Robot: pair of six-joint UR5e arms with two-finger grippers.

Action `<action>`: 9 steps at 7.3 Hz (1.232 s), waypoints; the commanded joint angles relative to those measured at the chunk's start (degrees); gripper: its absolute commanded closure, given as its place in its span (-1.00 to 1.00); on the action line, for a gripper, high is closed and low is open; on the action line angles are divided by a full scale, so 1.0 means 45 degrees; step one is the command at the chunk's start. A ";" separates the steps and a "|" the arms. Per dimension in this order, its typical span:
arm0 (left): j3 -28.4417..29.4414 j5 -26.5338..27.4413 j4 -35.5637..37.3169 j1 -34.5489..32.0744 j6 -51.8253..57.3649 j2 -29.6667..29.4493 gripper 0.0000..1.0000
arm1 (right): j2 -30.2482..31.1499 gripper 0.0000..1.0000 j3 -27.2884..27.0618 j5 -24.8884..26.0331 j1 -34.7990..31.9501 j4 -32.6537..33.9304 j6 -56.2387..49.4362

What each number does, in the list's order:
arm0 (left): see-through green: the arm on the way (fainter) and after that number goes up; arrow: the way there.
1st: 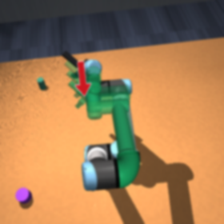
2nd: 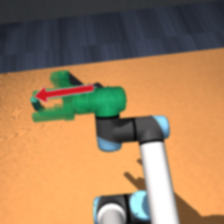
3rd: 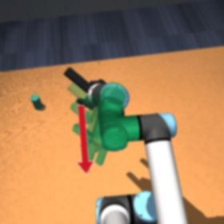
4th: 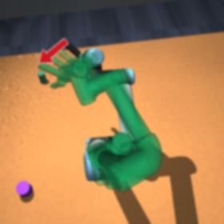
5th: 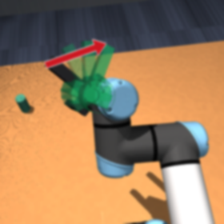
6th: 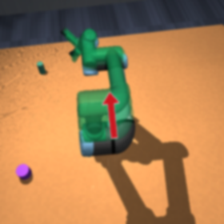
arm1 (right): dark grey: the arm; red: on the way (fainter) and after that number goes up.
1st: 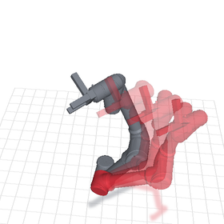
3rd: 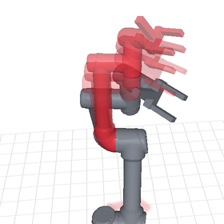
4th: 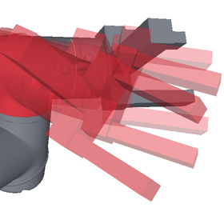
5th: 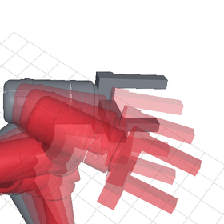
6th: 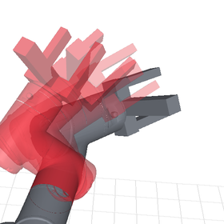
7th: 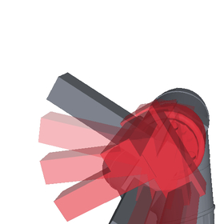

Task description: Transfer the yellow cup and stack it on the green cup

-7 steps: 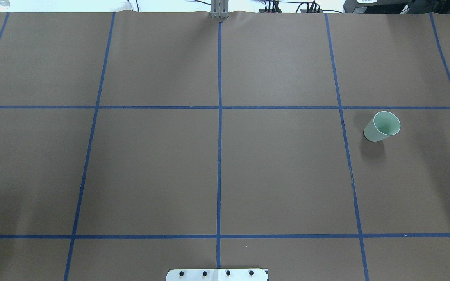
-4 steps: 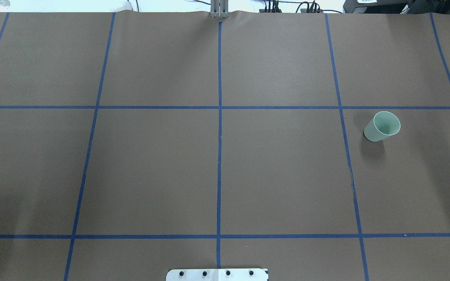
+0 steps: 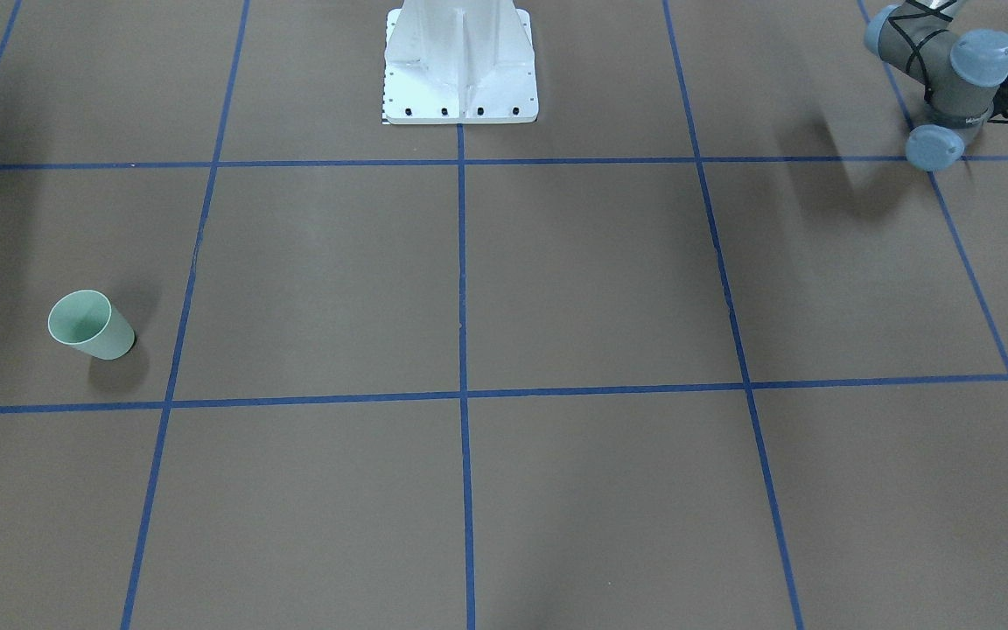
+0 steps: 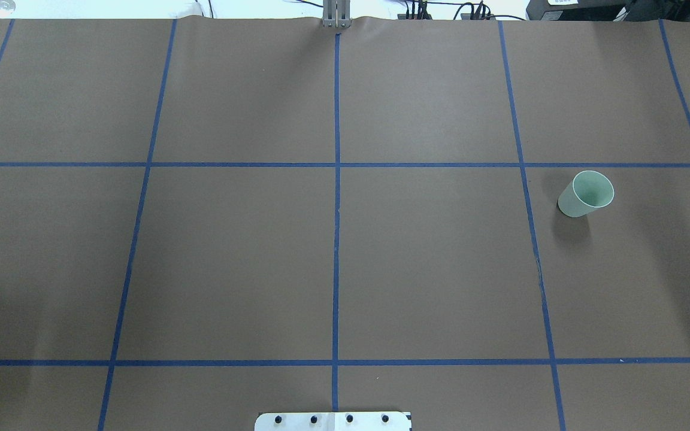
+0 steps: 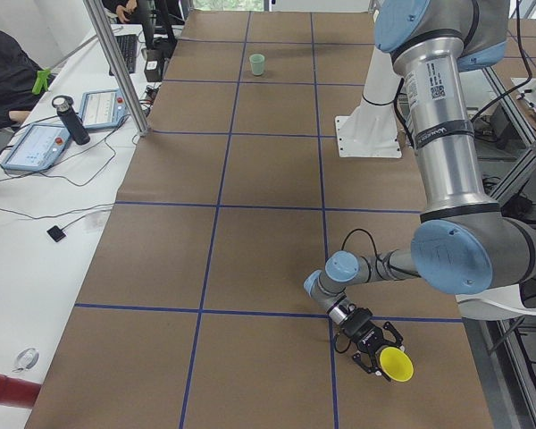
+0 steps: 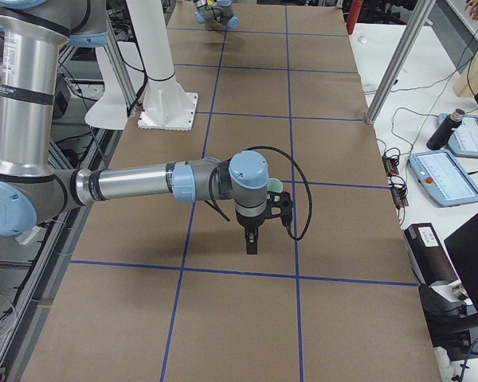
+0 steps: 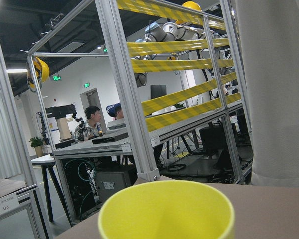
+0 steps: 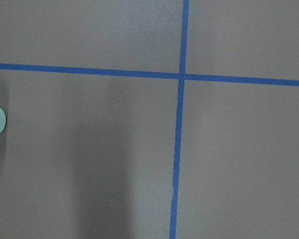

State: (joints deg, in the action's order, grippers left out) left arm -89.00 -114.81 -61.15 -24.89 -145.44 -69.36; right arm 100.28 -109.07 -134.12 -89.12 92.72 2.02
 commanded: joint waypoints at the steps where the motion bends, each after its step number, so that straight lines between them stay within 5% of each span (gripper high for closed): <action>1: -0.1330 0.0083 0.0479 -0.0094 0.1044 0.0531 0.10 | 0.0000 -1.00 0.0000 -0.0019 0.0000 0.0001 0.0000; 2: -0.1953 0.0412 0.1179 -0.0288 0.1804 0.0492 0.10 | 0.0000 -1.00 0.0019 -0.0039 0.0000 0.0001 0.0020; 4: -0.2950 0.3001 0.2256 -0.2195 0.3385 0.0046 0.10 | 0.0000 -1.00 0.0097 -0.0020 0.0000 0.0001 0.0020; 9: -0.2859 0.7853 0.2456 -0.5933 0.7256 -0.4268 0.10 | 0.0117 -1.00 0.0195 0.0000 0.0000 0.0079 0.0039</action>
State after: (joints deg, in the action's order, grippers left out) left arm -102.17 -83.29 -49.77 -48.95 -116.39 -84.01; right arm 100.58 -108.29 -134.13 -89.12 93.06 2.19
